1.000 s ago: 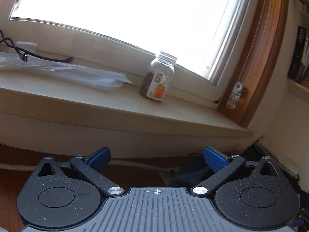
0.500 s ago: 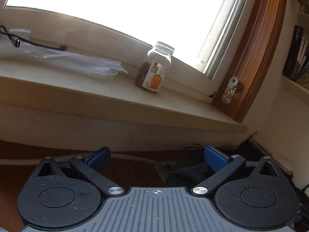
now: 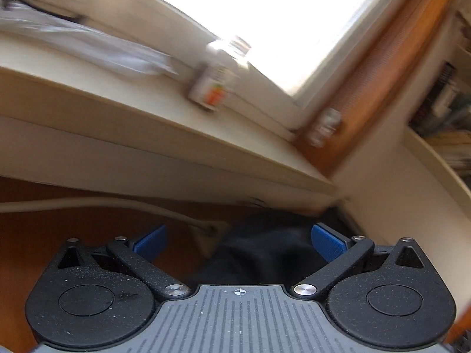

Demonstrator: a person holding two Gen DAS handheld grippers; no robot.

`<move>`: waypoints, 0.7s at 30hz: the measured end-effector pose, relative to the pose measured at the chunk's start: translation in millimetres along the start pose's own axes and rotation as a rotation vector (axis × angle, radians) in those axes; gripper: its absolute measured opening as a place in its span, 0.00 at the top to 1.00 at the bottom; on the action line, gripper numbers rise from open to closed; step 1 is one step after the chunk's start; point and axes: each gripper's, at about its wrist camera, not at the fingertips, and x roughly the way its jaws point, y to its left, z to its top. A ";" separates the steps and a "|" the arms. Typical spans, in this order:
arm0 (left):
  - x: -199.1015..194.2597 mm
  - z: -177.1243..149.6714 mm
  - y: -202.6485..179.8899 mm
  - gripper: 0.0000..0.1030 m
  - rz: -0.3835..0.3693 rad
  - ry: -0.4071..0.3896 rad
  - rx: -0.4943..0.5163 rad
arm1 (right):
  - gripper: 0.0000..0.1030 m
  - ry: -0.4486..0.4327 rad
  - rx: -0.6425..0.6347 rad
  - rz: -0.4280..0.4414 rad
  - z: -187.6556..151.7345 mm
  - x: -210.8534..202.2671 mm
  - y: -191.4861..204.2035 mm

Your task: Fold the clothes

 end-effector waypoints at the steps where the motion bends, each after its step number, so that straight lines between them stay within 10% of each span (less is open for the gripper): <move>1: -0.7 -0.7 -2.7 0.00 -0.006 -0.003 0.007 | 0.00 0.007 -0.019 -0.009 -0.4 2.1 1.7; 13: 26.0 -13.9 0.8 0.10 0.077 0.191 0.029 | 0.02 0.026 -0.118 -0.061 -2.0 16.5 14.0; 21: 24.8 -20.4 9.2 0.24 0.113 0.180 0.071 | 0.31 0.032 -0.258 -0.072 4.8 15.6 31.8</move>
